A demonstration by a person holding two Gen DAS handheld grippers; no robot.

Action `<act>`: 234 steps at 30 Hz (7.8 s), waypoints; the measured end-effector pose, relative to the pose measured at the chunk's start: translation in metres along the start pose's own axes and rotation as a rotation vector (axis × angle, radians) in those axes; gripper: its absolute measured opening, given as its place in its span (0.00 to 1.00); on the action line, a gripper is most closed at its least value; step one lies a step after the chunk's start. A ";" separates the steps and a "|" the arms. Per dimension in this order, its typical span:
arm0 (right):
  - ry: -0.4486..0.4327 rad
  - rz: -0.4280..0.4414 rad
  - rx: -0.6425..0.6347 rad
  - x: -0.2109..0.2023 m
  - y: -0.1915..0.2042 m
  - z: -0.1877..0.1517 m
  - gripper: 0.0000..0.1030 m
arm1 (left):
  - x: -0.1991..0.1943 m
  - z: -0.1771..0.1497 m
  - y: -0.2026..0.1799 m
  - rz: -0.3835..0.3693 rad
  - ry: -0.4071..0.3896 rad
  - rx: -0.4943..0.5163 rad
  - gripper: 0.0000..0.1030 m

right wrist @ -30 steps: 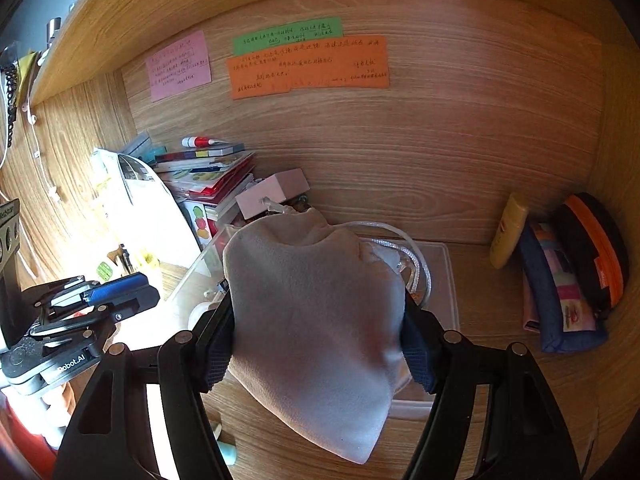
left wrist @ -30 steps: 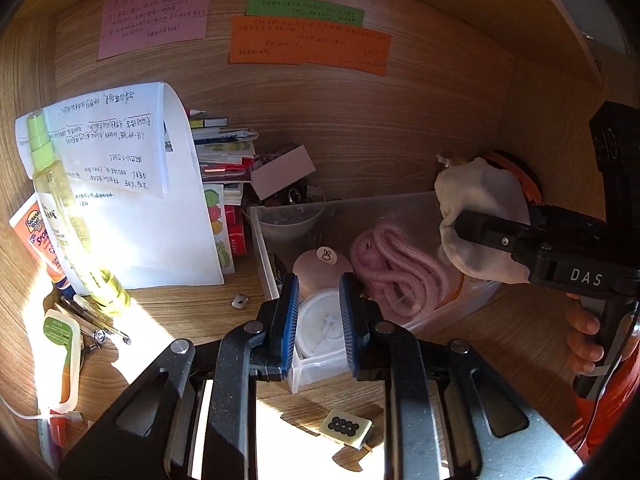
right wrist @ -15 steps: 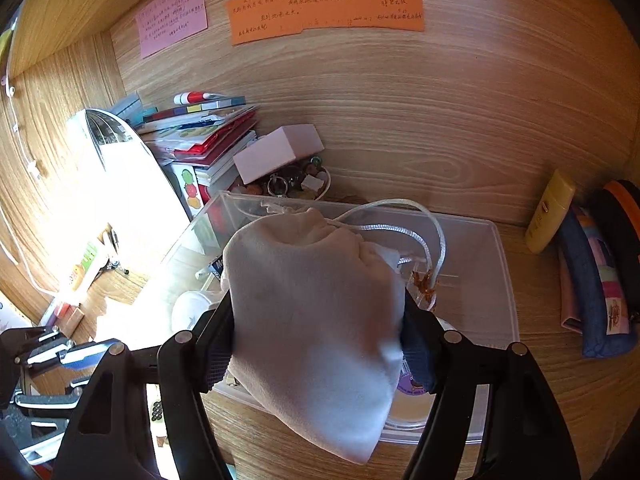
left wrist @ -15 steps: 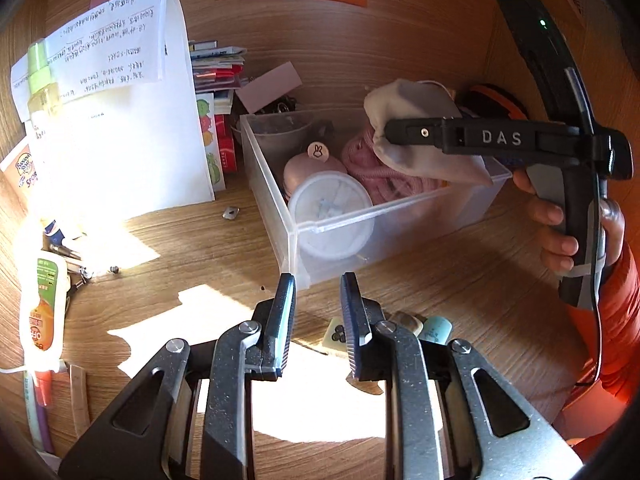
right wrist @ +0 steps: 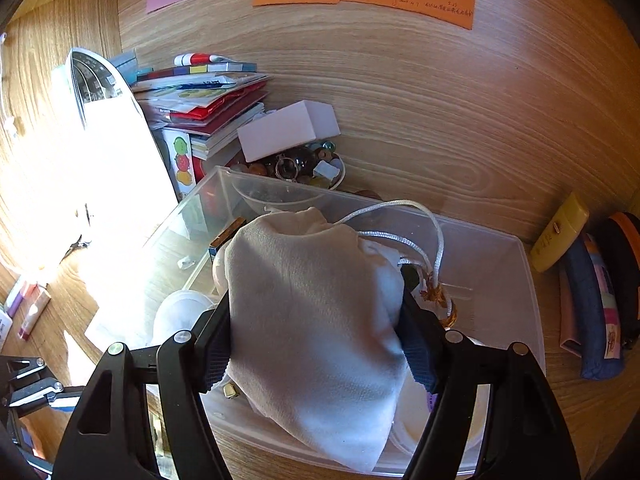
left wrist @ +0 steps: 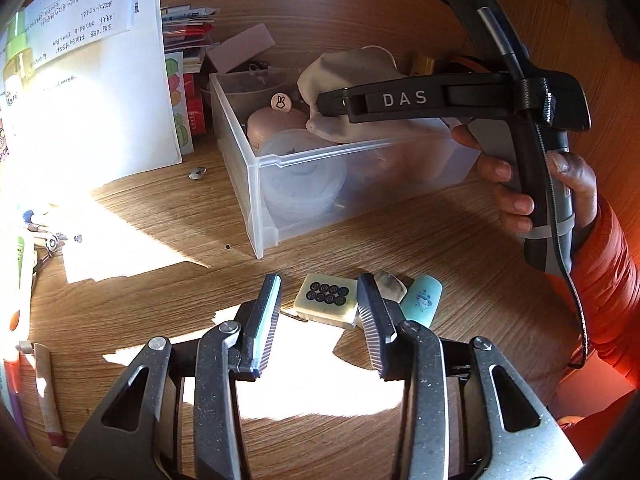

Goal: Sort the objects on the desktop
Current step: 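Carry the pouch into the box and open the right tool while the left tool holds the tile, then lower the tile into the box with the left tool while the right tool grasps the light blue tube, then grasp the small tan block with the left tool while the right tool holds the tube, then carry the block and tube into the box and open both tools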

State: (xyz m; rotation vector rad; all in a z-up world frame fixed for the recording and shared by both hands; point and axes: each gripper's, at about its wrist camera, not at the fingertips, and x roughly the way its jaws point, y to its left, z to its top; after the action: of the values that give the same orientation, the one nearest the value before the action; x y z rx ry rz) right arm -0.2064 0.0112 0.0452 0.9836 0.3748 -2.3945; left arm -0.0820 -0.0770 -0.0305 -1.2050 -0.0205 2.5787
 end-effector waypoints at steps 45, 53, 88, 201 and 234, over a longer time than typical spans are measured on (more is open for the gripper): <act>-0.026 0.042 -0.072 -0.077 0.024 -0.062 0.73 | -0.044 0.025 0.008 0.090 -0.162 -0.019 0.32; 0.070 0.133 -0.017 -0.071 0.036 -0.104 0.76 | -0.049 0.059 0.009 0.099 -0.223 -0.009 0.32; 0.139 0.103 -0.051 -0.052 0.077 -0.131 0.69 | 0.000 0.082 0.012 0.091 -0.156 0.015 0.32; -0.075 -0.075 0.096 -0.058 -0.044 -0.049 0.69 | 0.016 0.088 -0.005 0.050 -0.132 -0.057 0.09; -0.052 -0.137 0.046 -0.067 -0.034 -0.057 0.88 | -0.014 0.081 -0.031 0.135 -0.233 -0.019 0.73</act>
State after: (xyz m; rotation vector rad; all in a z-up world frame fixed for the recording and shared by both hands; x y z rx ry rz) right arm -0.1524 0.0881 0.0553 0.9410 0.3811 -2.5571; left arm -0.1269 -0.0422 0.0369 -0.9346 -0.0134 2.8296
